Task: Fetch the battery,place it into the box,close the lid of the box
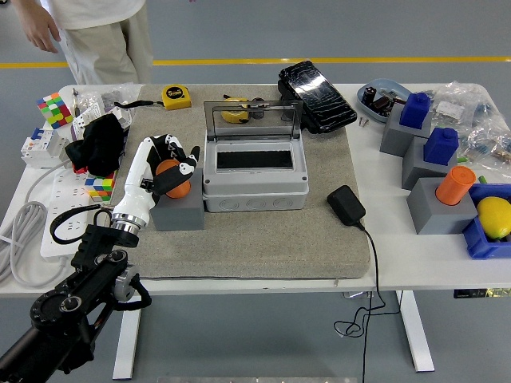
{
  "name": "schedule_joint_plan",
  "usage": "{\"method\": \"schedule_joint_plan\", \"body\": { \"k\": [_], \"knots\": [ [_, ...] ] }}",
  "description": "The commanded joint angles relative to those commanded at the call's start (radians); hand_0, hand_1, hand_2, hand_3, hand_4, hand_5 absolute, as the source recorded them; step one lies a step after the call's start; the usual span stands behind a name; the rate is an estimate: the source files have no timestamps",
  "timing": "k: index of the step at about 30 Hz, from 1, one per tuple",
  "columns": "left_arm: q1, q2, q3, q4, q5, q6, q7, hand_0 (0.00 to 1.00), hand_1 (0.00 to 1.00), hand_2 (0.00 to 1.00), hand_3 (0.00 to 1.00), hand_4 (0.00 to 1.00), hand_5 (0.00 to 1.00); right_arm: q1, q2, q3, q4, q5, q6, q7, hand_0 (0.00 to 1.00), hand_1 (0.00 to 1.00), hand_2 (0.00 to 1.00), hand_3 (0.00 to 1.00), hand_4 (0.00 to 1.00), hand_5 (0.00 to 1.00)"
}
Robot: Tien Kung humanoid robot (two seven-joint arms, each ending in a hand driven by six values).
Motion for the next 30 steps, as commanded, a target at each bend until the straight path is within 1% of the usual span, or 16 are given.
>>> {"method": "schedule_joint_plan", "body": {
  "k": [3,4,8,15,16,30],
  "knots": [
    [-0.005,0.0,0.001,0.0,-0.003,0.005,-0.007,0.102,0.092,0.165,0.217,0.537,0.002,0.001,0.0,-0.001,0.0,0.001,-0.001,0.002,0.566,0.595,0.574,0.545,0.919,0.485],
    [-0.007,0.0,0.001,0.0,-0.003,0.006,-0.009,0.076,0.075,0.155,0.213,0.515,0.002,0.001,0.0,-0.001,0.0,0.001,-0.001,0.002,0.566,0.595,0.574,0.544,0.919,0.485],
    [-0.011,0.003,0.001,-0.004,0.001,0.012,-0.012,0.076,0.075,0.155,0.213,0.515,0.002,0.001,0.0,-0.001,0.0,0.001,-0.002,0.004,0.566,0.595,0.574,0.544,0.919,0.485],
    [-0.013,0.004,0.007,0.004,0.003,0.013,-0.008,0.062,0.066,0.15,0.209,0.512,0.002,0.001,0.001,-0.003,0.0,0.002,-0.003,0.006,0.566,0.595,0.574,0.545,0.92,0.486],
    [-0.013,0.003,0.008,0.004,0.002,0.013,-0.007,0.061,0.063,0.15,0.208,0.523,0.002,0.001,0.001,-0.003,0.0,0.002,-0.003,0.005,0.566,0.595,0.574,0.545,0.92,0.486],
    [-0.019,0.006,0.012,-0.007,0.007,0.012,0.01,0.047,0.056,0.146,0.202,0.524,0.002,0.001,0.002,-0.003,0.0,0.002,-0.004,0.007,0.565,0.595,0.573,0.544,0.92,0.485]
  ]
}}
